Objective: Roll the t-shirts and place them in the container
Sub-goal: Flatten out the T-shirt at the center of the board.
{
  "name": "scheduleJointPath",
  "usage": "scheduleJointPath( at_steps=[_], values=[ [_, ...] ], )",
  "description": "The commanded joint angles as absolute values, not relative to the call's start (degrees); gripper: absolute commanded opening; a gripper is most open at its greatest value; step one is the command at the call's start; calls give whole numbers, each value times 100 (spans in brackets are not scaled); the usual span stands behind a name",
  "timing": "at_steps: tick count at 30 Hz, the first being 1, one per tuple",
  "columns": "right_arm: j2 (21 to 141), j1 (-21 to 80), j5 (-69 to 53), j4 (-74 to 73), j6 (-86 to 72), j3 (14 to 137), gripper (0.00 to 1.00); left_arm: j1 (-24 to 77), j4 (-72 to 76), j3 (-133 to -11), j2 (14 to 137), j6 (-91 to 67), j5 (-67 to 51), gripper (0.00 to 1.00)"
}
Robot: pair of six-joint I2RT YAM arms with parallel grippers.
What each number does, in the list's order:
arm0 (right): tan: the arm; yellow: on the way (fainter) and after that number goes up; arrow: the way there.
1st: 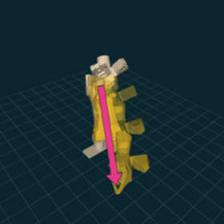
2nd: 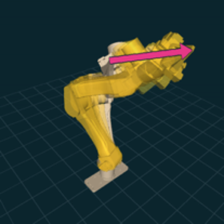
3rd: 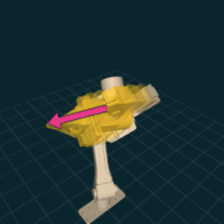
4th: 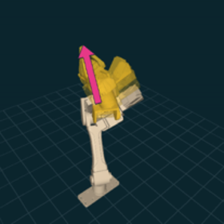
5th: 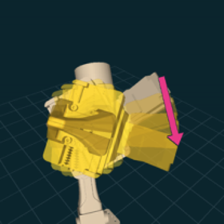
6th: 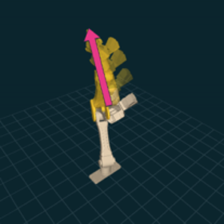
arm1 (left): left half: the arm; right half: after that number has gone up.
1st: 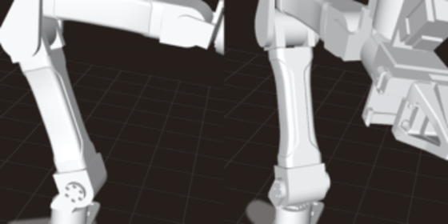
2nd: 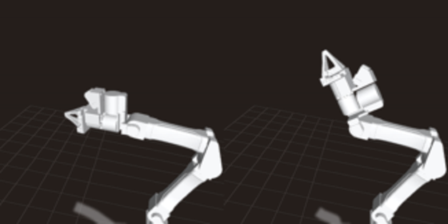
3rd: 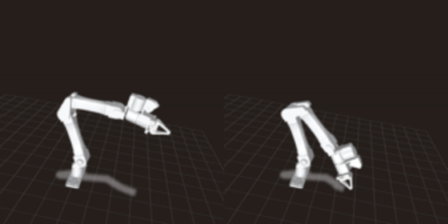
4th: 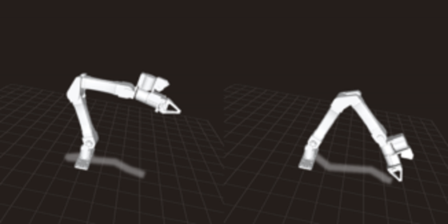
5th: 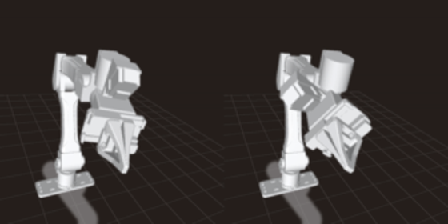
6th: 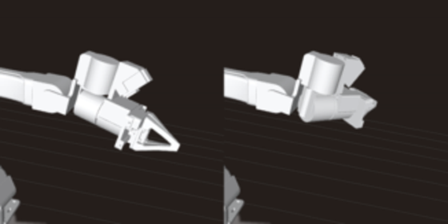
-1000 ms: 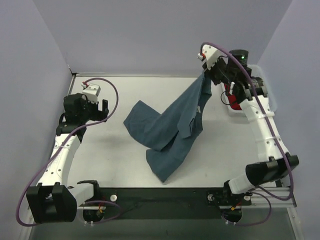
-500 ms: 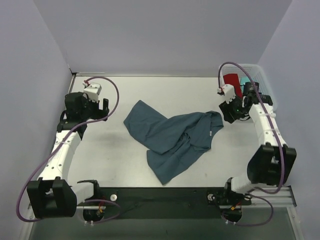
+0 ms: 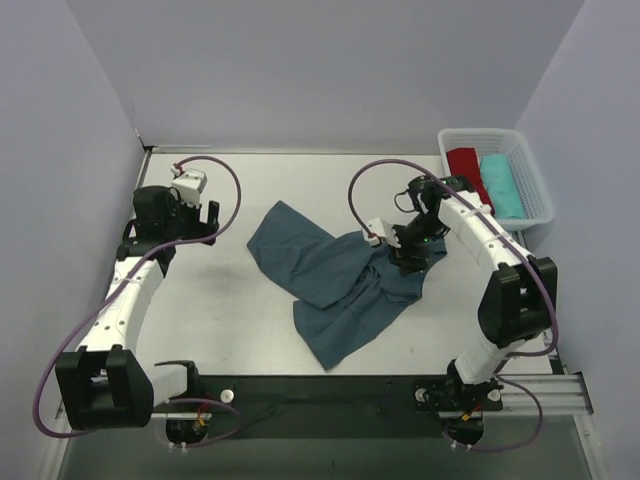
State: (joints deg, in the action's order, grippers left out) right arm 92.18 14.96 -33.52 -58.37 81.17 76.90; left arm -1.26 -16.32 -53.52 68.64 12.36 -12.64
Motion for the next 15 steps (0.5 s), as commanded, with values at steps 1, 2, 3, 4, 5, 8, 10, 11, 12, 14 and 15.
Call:
scheduleJointPath(
  at_steps=[1, 2, 3, 4, 5, 8, 10, 11, 12, 14, 15],
  values=[
    [9772, 1801, -3744, -7390, 10147, 8595, 44, -141, -1591, -5485, 6698, 1362, -1345, 97],
    [9860, 1863, -3770, -7470, 10282, 8665, 44, -141, -1573, -5423, 6680, 1371, -1345, 97],
    [9983, 2029, -3710, -7497, 10388, 8692, 43, -141, -1573, -5405, 6654, 1362, -1345, 97],
    [10045, 2091, -3648, -7514, 10658, 8692, 42, -149, -1582, -5379, 6610, 1371, -1345, 97],
    [10107, 2170, -3578, -7576, 10774, 8675, 40, -149, -1599, -5344, 6583, 1380, -1345, 97],
    [10327, 2373, -3375, -7603, 11169, 8578, 39, -149, -1714, -5300, 6504, 1450, -1336, 97],
    [10450, 2460, -3261, -7611, 11311, 8491, 39, -158, -1819, -5291, 6443, 1520, -1318, 97],
    [10485, 2470, -3235, -7603, 11416, 8473, 39, -167, -1837, -5282, 6416, 1547, -1301, 97],
    [10564, 2478, -3217, -7603, 11460, 8473, 39, -176, -1872, -5265, 6390, 1573, -1301, 97],
    [10643, 2505, -3147, -7559, 11548, 8455, 39, -185, -1916, -5238, 6346, 1608, -1266, 97],
    [10713, 2505, -3120, -7541, 11566, 8455, 39, -202, -1942, -5212, 6346, 1600, -1266, 97]
  ],
)
